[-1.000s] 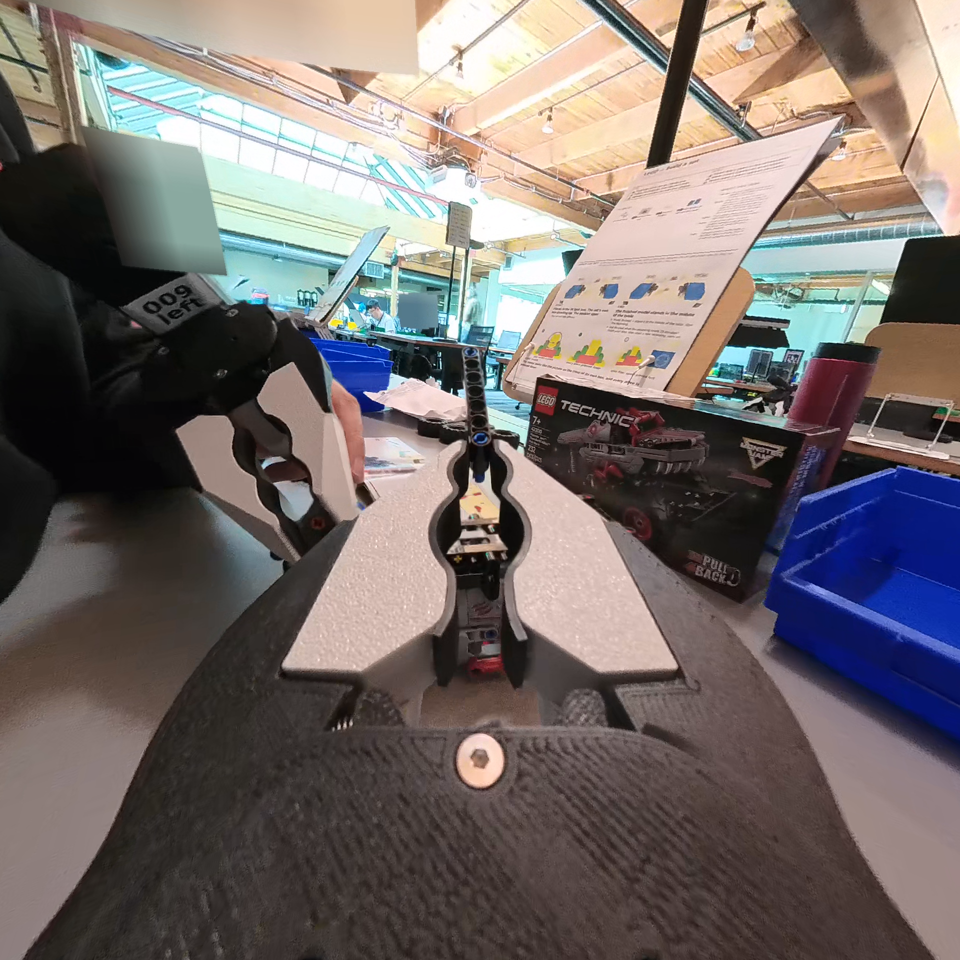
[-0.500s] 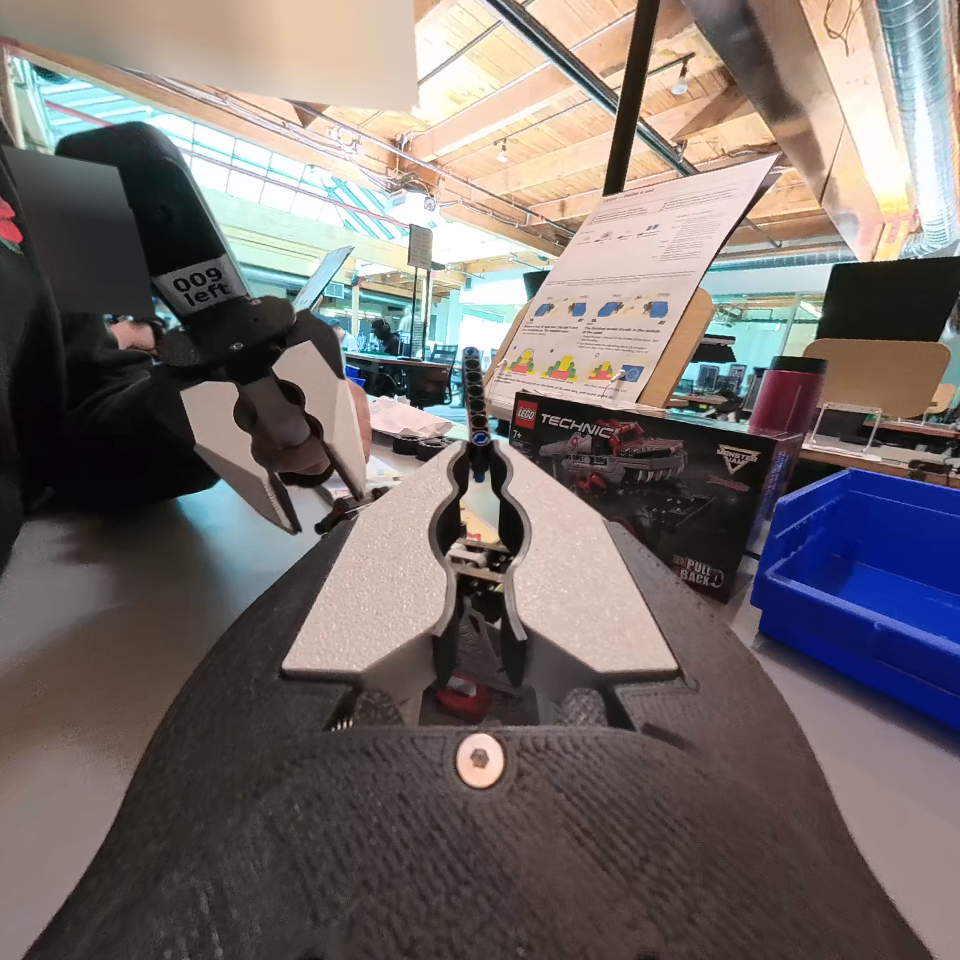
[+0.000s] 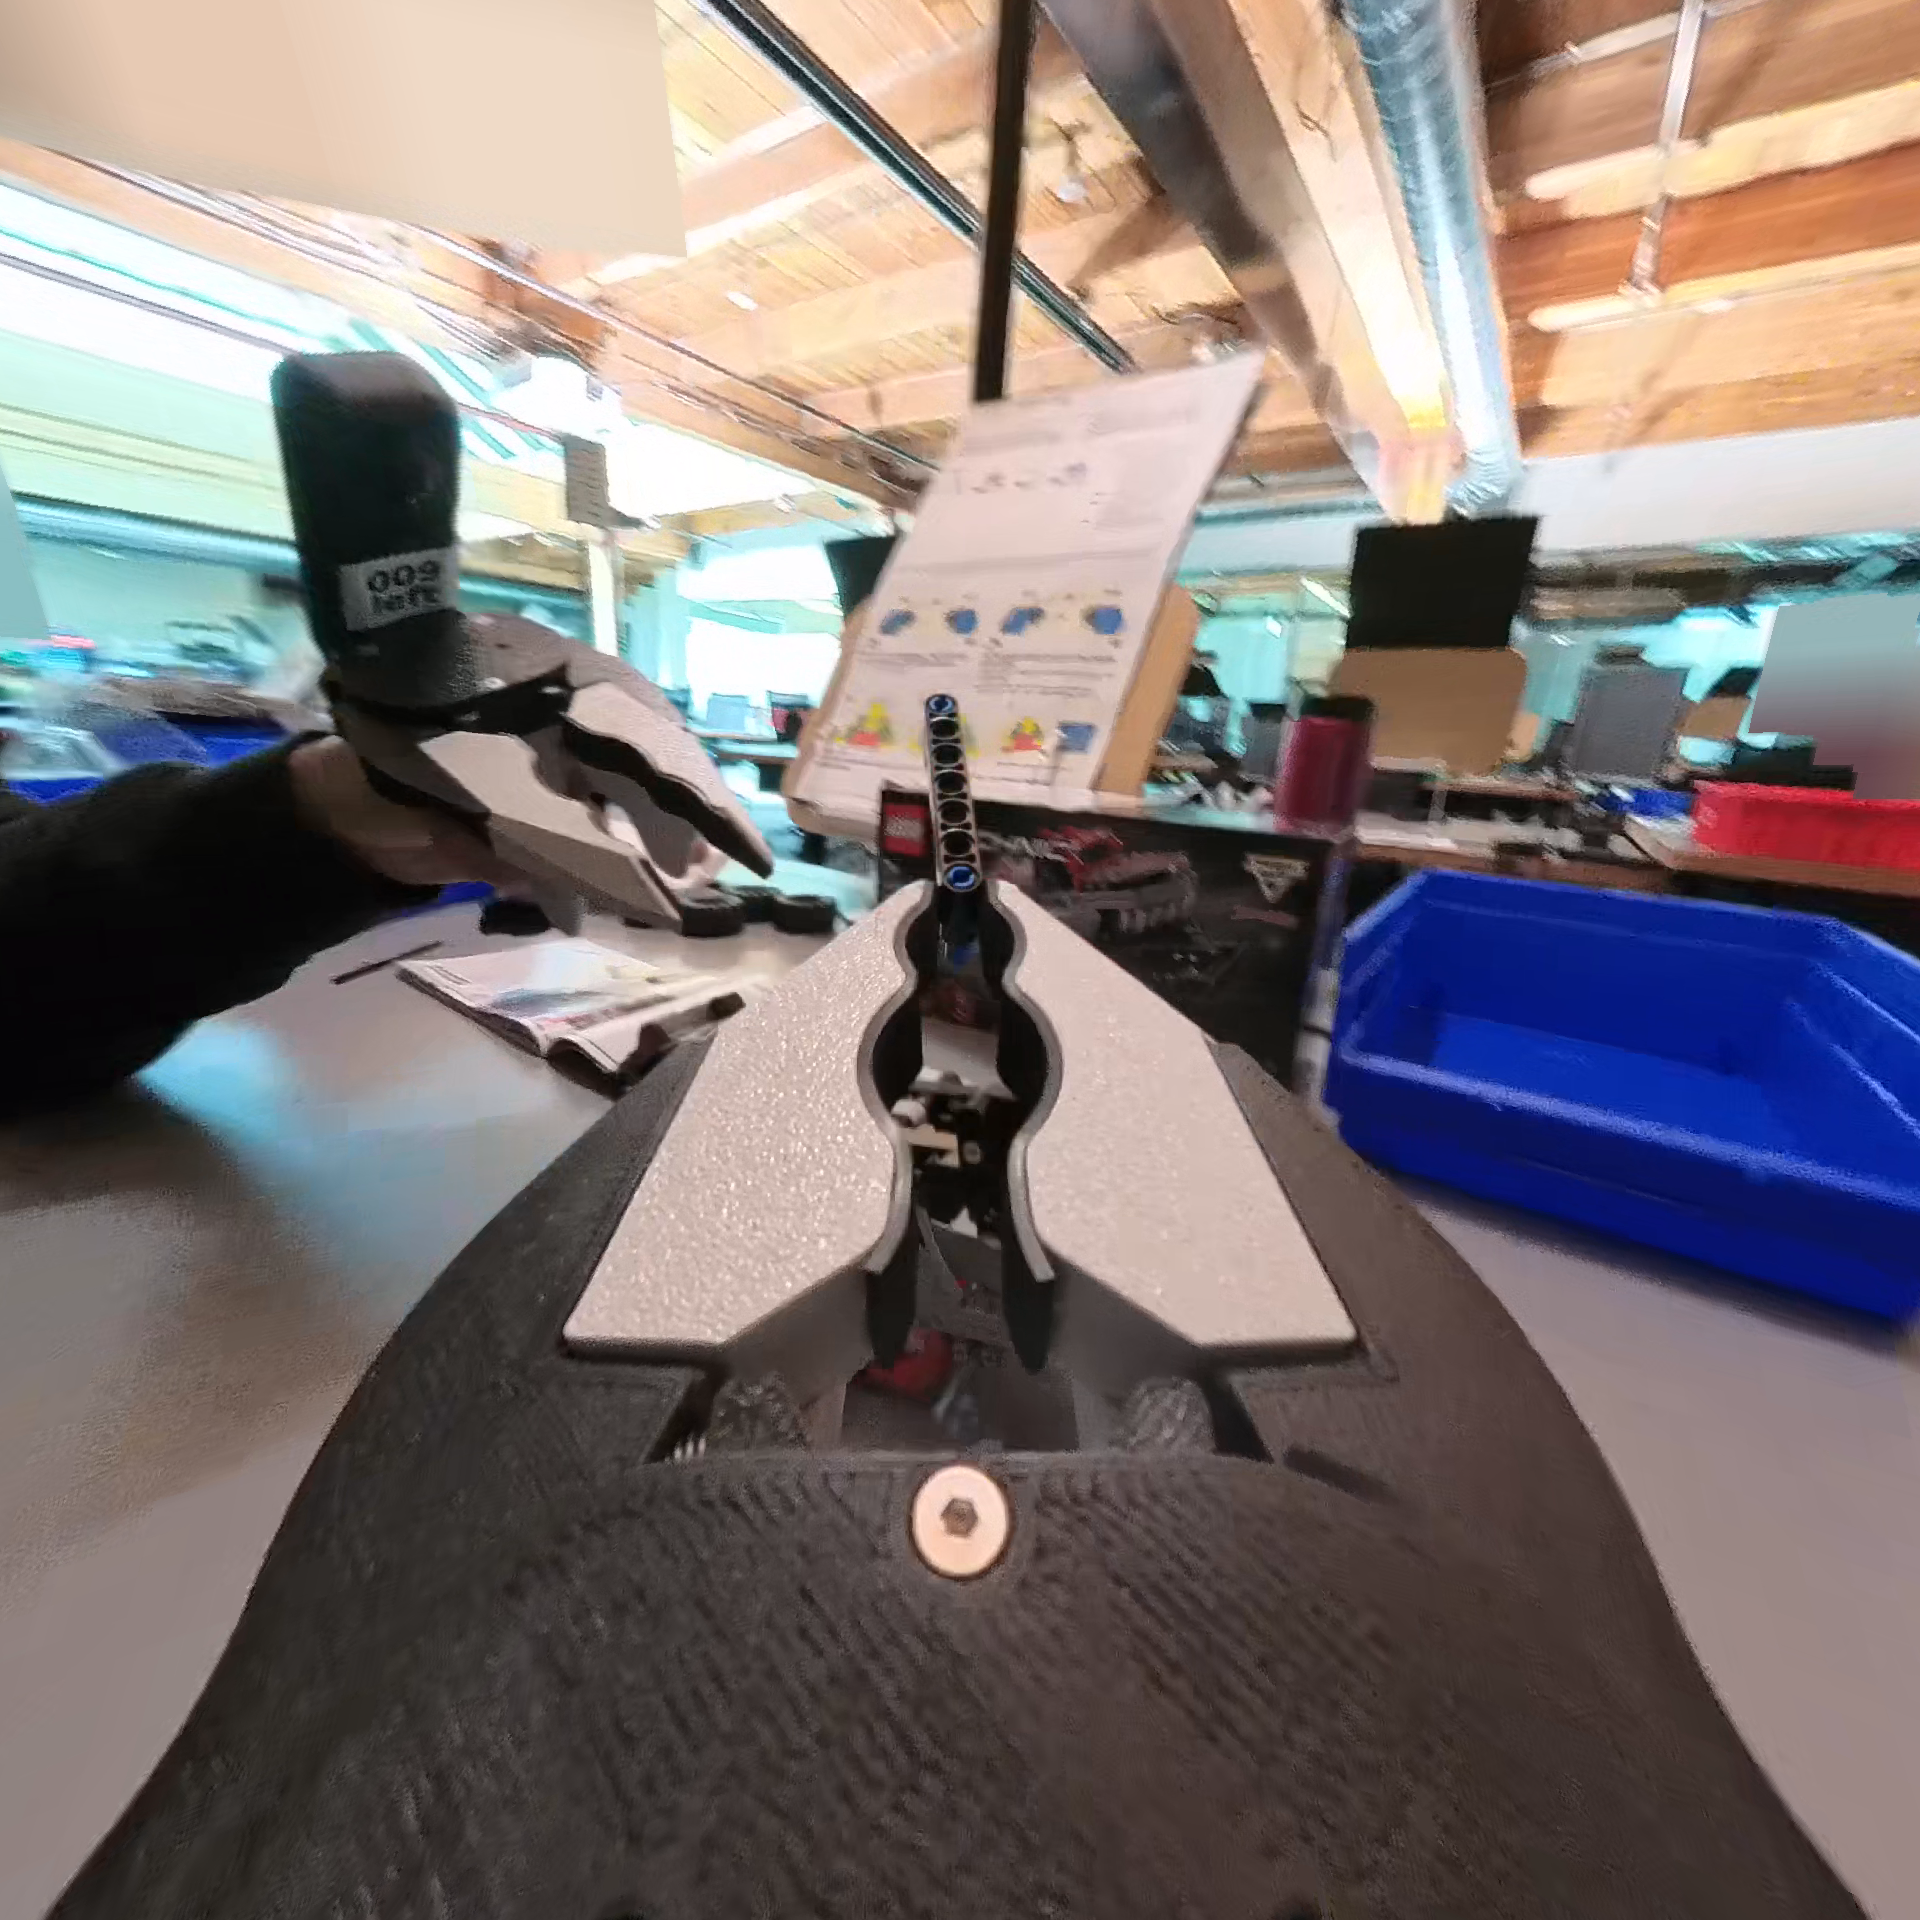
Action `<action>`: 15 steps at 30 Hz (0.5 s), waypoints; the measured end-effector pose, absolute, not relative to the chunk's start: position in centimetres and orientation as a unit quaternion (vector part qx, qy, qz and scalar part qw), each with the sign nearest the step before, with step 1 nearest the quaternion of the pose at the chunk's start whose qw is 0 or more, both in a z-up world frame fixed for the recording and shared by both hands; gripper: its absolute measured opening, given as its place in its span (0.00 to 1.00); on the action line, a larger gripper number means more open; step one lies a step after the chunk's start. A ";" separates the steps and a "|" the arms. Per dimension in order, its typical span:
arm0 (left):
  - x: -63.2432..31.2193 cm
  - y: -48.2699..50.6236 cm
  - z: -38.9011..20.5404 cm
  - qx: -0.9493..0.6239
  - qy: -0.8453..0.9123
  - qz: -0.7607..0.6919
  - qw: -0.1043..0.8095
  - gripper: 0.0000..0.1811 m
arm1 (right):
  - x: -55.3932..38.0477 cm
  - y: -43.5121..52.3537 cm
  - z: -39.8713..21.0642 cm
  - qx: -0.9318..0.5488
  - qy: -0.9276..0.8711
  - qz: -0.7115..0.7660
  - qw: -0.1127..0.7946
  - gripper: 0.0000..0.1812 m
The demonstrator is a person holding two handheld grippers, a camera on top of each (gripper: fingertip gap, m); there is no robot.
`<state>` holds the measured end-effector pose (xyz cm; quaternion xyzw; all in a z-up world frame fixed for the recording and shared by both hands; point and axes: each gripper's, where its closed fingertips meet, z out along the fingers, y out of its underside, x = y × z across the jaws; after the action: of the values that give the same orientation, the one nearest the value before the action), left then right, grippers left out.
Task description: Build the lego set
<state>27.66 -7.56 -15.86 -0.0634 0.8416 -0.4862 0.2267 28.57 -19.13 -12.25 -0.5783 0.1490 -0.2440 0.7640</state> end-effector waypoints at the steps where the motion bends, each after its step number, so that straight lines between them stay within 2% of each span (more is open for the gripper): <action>1: 27.6 -7.2 -16.3 -0.073 0.845 -0.488 0.207 0.18 | 28.4 -19.4 -12.5 -0.589 0.167 -0.254 0.748 0.03; 6: 27.8 -6.2 -19.5 -0.124 0.863 -0.466 0.150 0.20 | 27.3 -19.4 -13.7 -0.636 0.252 -0.262 0.680 0.03; 9: 27.6 -7.1 -19.4 -0.150 0.848 -0.494 0.118 0.20 | 27.2 -17.9 -14.9 -0.684 0.266 -0.251 0.631 0.03; 15: 26.1 -8.3 -19.6 -0.149 0.852 -0.493 0.092 0.20 | 27.7 -16.4 -15.5 -0.706 0.289 -0.220 0.608 0.03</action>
<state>26.13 -8.28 -19.55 -0.1488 0.8523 -0.4929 0.0921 27.72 -16.43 -15.55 -0.7063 0.2886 -0.2199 0.6078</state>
